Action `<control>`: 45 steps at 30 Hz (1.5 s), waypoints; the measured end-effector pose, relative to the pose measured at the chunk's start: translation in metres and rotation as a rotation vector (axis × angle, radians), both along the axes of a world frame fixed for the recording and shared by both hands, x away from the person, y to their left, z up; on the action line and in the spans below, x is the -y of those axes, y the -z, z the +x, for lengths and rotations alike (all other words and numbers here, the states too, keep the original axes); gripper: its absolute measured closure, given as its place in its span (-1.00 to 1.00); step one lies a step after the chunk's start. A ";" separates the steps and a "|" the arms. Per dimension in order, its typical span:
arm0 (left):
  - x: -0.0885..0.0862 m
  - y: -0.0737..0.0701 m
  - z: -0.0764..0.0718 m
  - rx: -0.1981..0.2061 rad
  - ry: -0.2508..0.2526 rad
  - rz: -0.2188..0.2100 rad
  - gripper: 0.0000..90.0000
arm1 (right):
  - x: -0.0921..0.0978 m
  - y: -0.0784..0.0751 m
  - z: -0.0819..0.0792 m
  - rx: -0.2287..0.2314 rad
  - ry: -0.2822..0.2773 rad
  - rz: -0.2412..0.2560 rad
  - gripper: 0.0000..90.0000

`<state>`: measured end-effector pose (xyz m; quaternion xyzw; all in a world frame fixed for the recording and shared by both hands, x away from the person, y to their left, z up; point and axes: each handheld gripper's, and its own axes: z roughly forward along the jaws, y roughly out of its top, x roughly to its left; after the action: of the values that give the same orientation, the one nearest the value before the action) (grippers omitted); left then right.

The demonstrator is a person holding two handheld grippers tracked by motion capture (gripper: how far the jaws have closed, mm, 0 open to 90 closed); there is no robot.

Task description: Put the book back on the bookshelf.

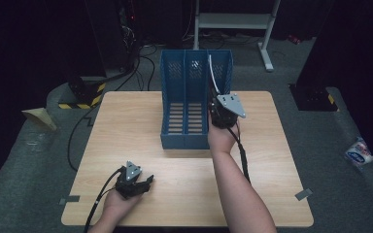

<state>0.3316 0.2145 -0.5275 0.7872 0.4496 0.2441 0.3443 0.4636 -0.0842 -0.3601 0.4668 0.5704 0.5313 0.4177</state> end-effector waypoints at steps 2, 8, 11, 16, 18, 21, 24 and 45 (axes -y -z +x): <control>0.000 0.000 0.000 -0.002 -0.001 -0.002 -0.22 | -0.001 0.000 -0.001 0.006 -0.005 -0.006 0.82; 0.000 0.000 0.000 0.002 0.002 0.005 -0.22 | 0.000 -0.001 -0.002 0.009 -0.013 -0.009 0.75; 0.000 0.000 0.000 0.002 0.002 0.005 -0.22 | 0.001 -0.001 -0.003 0.005 -0.020 -0.011 0.70; 0.000 0.000 0.000 0.000 0.002 0.002 -0.22 | 0.002 -0.001 -0.002 -0.008 -0.032 -0.008 0.66; 0.000 0.000 0.000 0.000 0.002 0.004 -0.22 | 0.003 -0.001 -0.001 -0.016 -0.037 -0.004 0.64; 0.000 0.000 0.000 -0.002 -0.001 -0.003 -0.22 | 0.003 0.000 0.000 -0.025 -0.041 -0.007 0.61; 0.000 0.000 0.000 -0.002 -0.001 -0.003 -0.22 | 0.003 0.001 0.001 -0.030 -0.046 -0.005 0.58; 0.000 0.000 0.000 0.001 0.002 0.003 -0.22 | 0.004 0.001 0.001 -0.029 -0.070 0.016 0.42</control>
<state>0.3317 0.2147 -0.5274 0.7879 0.4484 0.2449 0.3437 0.4651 -0.0880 -0.3607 0.4577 0.5881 0.5432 0.3867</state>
